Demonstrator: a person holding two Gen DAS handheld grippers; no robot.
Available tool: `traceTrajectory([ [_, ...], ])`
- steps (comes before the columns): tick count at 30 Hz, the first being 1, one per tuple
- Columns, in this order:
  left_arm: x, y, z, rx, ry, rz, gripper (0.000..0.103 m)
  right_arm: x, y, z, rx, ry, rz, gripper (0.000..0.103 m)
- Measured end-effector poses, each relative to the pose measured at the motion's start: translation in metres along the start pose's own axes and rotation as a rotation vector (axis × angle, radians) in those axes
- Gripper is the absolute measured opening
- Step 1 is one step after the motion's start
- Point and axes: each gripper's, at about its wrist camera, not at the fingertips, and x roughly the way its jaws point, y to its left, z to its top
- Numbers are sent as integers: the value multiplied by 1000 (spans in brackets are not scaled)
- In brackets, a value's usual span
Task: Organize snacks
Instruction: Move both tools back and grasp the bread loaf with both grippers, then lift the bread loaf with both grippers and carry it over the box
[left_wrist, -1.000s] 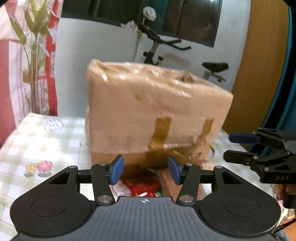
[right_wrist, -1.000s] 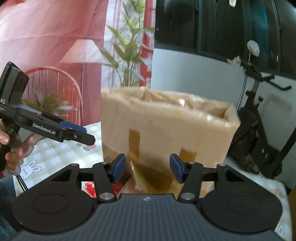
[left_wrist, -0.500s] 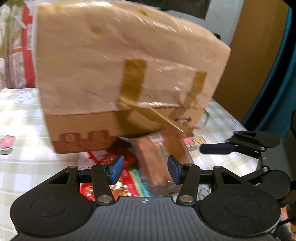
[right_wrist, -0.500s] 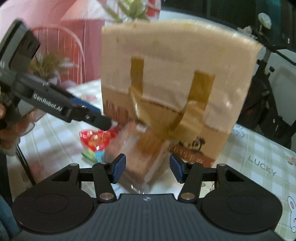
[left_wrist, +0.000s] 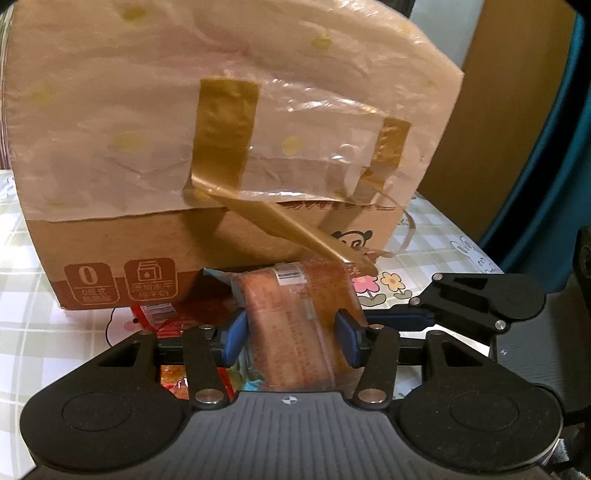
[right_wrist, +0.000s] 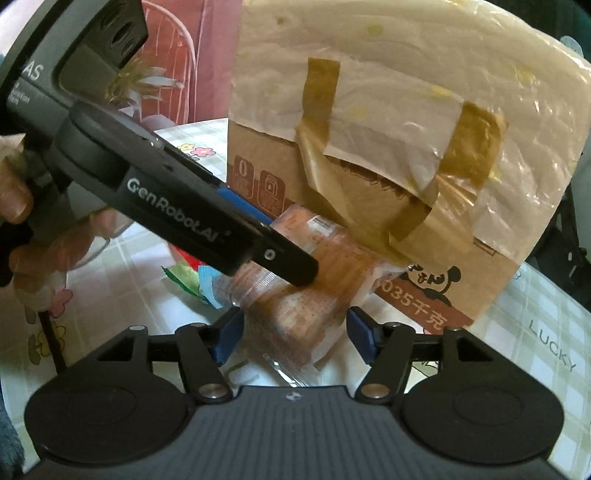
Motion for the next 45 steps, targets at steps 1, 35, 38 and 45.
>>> traceTrajectory([
  [1, -2, -2, -1, 9, -5, 7, 47, -1, 1, 0, 8, -6, 3, 62],
  [35, -146, -6, 141, -26, -355, 88, 43, -90, -3, 155, -217, -319, 0, 60],
  [38, -128, -5, 166, -14, -355, 68, 42, -85, -31, 172, -184, -318, -15, 60],
  [45, -87, -4, 197, 17, -337, 71, 44, -74, -77, 184, -93, -310, -58, 60],
])
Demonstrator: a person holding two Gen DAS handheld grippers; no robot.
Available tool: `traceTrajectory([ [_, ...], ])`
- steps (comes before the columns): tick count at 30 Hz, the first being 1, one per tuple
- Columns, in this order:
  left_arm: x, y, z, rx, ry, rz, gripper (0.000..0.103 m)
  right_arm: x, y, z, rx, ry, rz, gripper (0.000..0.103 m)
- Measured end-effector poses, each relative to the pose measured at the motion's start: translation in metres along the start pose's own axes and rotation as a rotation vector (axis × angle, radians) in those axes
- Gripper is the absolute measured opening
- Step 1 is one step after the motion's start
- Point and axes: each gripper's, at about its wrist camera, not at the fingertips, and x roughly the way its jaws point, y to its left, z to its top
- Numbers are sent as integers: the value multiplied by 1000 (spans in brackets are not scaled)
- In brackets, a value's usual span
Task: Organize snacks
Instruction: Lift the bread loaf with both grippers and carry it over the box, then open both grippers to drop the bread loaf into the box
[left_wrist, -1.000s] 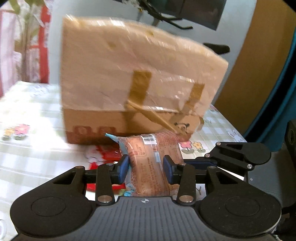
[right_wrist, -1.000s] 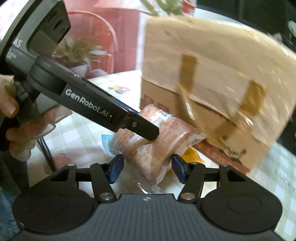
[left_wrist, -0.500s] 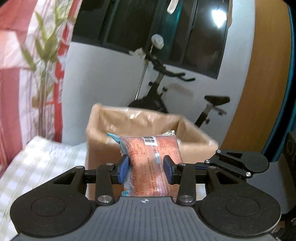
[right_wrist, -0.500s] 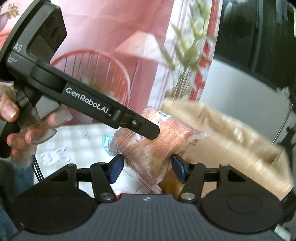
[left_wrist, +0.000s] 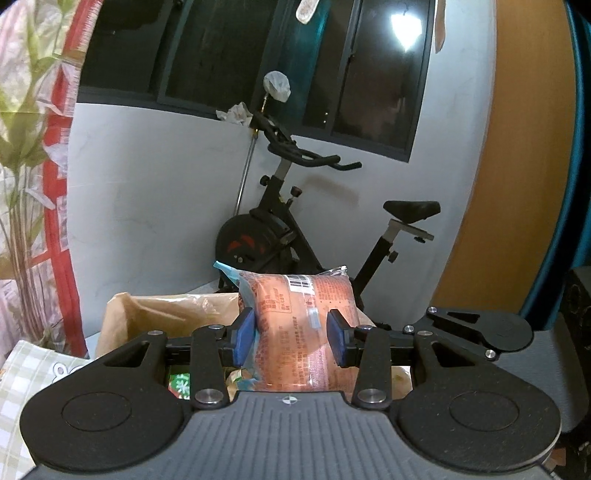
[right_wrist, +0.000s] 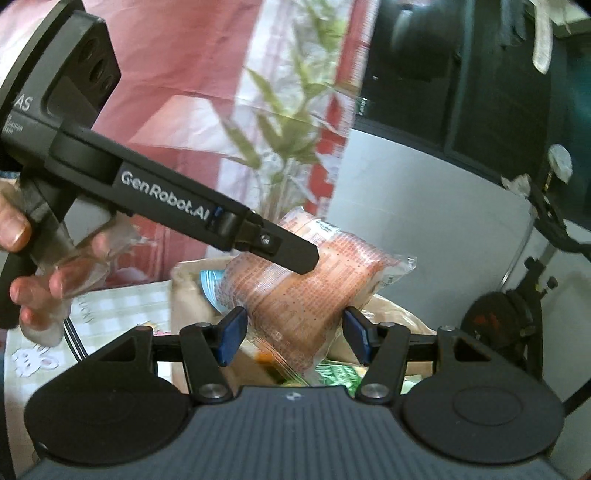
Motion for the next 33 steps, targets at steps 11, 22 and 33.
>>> traceTrajectory([
  [11, 17, 6, -4, -21, -3, 20, 44, 27, -16, -13, 104, 35, -46, 60],
  [22, -23, 33, -3, -9, -33, 174, 55, 26, -16, -11, 187, 27, -153, 59],
  [33, -81, 37, -44, 46, -60, 235, 55, -36, 22, -35, 187, -85, -94, 59],
])
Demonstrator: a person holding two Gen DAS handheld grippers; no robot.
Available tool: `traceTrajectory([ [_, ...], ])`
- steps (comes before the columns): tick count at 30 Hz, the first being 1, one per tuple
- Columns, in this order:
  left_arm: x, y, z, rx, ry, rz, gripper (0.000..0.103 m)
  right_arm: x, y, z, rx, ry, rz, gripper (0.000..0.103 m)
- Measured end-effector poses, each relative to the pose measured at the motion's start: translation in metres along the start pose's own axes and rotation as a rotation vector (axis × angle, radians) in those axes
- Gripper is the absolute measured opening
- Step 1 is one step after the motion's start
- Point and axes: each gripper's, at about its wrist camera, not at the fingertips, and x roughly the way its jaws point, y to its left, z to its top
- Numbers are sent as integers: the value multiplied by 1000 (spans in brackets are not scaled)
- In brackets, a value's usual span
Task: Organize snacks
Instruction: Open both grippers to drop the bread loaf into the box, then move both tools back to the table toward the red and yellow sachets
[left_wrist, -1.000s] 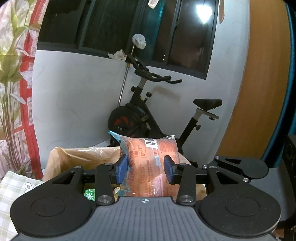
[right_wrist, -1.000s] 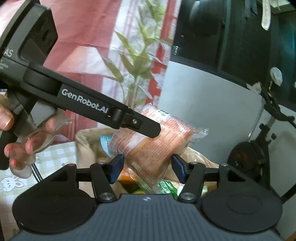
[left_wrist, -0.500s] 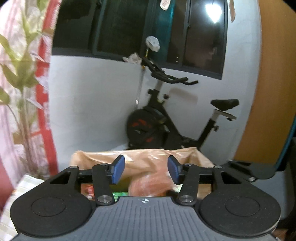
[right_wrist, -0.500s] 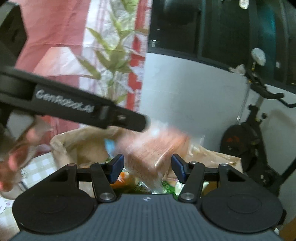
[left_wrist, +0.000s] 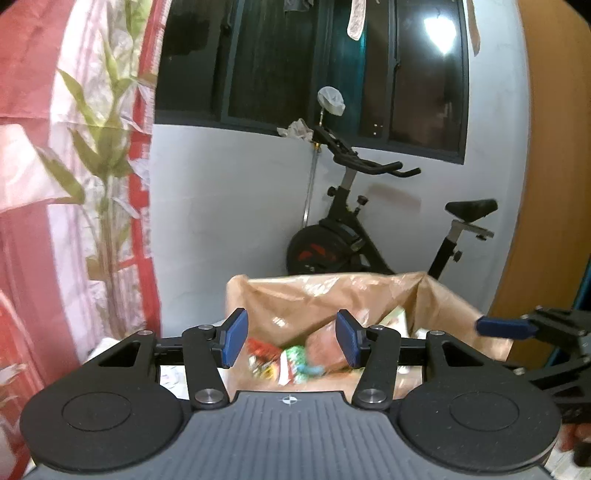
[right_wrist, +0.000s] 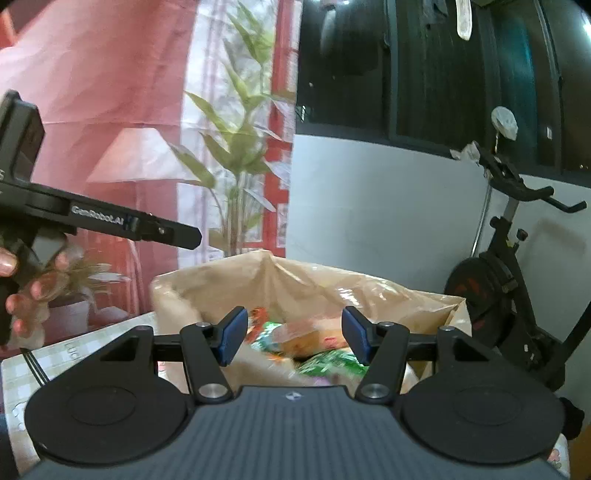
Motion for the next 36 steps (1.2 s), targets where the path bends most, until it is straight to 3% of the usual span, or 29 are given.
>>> traceTrajectory([
  [9, -23, 12, -68, -84, 66, 55, 55, -36, 22, -58, 86, -11, -39, 59],
  [15, -15, 12, -108, -106, 139, 98, 55, -43, 30, -98, 101, 55, -85, 60],
  [25, -3, 10, -144, -125, 205, 103, 55, -9, 28, -148, 194, 251, -37, 60],
  [31, 1, 20, -155, -167, 216, 124, 55, 27, 17, -160, 284, 366, 14, 60],
  [36, 0, 26, -162, -198, 219, 140, 55, 55, 11, -163, 336, 423, 0, 60],
])
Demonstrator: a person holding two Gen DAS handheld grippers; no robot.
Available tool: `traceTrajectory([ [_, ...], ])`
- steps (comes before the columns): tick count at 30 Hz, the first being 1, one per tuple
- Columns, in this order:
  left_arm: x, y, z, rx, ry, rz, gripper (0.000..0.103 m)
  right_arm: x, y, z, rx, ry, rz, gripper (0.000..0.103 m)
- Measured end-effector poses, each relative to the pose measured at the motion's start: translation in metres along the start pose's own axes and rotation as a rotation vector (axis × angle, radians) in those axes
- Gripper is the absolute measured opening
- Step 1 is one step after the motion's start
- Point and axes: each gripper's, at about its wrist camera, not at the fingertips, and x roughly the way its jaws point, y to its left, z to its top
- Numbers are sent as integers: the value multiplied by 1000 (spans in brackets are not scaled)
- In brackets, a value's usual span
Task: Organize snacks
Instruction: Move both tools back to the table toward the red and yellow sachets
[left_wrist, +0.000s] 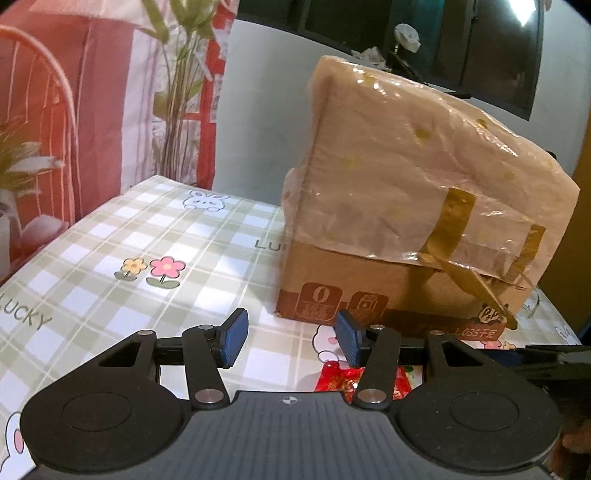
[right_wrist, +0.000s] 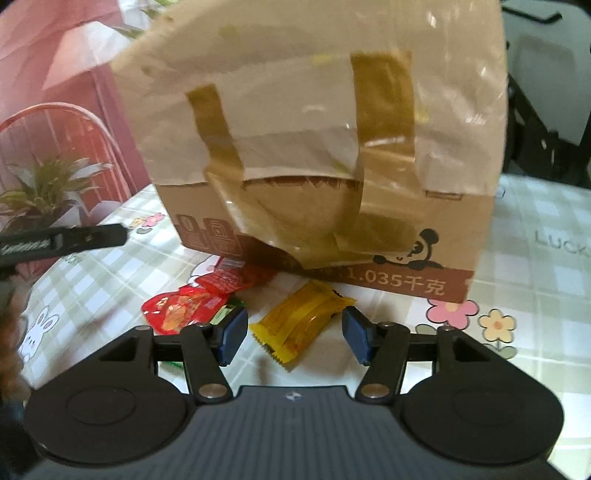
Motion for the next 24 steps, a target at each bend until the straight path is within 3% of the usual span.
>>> traceTrajectory([
  [6, -3, 3, -10, -19, -1, 12, 55, 24, 6, 10, 20, 19, -47, 60],
  [12, -3, 3, -15, -18, 15, 1, 55, 36, 23, 5, -51, 19, -149, 60],
  [15, -3, 1, -20, -22, 32, -12, 55, 34, 29, -3, -122, 7, -178, 53],
  [17, -2, -1, -23, -22, 46, -24, 55, 29, 29, -7, -140, 0, -167, 39],
  [21, 1, -5, -28, -18, 72, -50, 57, 15, 24, -19, -167, -21, -148, 35],
  [24, 3, -9, -32, -23, 88, -79, 64, 9, 23, -31, -154, -54, -140, 35],
])
